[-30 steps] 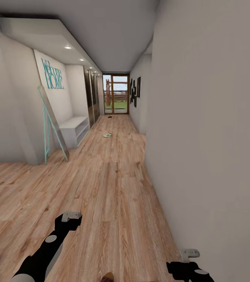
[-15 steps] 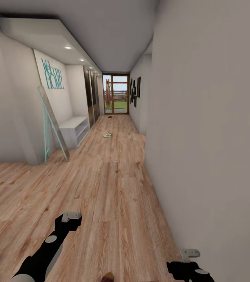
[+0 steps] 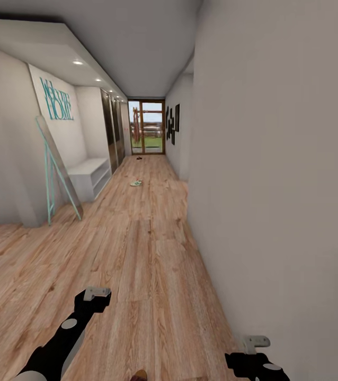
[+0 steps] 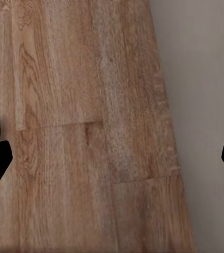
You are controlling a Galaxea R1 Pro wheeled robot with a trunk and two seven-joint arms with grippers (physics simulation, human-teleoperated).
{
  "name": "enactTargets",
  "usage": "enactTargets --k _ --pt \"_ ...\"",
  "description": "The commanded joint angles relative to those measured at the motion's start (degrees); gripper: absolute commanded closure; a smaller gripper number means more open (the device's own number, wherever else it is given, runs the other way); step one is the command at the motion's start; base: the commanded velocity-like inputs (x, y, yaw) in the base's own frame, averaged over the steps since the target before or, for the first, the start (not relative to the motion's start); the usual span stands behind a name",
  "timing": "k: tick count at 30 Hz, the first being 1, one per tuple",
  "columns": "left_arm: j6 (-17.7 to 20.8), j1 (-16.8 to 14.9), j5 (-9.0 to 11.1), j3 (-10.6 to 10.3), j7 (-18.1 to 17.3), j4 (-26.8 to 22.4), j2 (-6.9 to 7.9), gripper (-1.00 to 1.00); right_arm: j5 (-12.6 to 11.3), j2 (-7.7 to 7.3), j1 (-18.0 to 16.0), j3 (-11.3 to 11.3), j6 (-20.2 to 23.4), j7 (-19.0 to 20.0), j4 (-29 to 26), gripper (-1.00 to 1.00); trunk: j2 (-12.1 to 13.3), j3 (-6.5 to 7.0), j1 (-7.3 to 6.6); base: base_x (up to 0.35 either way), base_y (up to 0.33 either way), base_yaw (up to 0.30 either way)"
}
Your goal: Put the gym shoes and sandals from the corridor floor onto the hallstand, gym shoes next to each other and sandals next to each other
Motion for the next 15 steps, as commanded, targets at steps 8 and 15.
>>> enactTargets --k 8,15 --pt "-0.2 0.0 -0.3 0.0 0.0 0.0 -0.42 -1.0 0.0 0.0 0.0 0.0 0.3 0.0 -1.4 -1.0 0.0 -0.06 0.0 -0.032 0.0 -0.002" --pt "-0.2 0.0 -0.3 0.0 0.0 0.0 -0.43 -1.0 0.0 0.02 0.0 0.0 0.3 0.0 -2.0 -1.0 0.0 -0.06 0.0 -0.017 0.0 0.0"
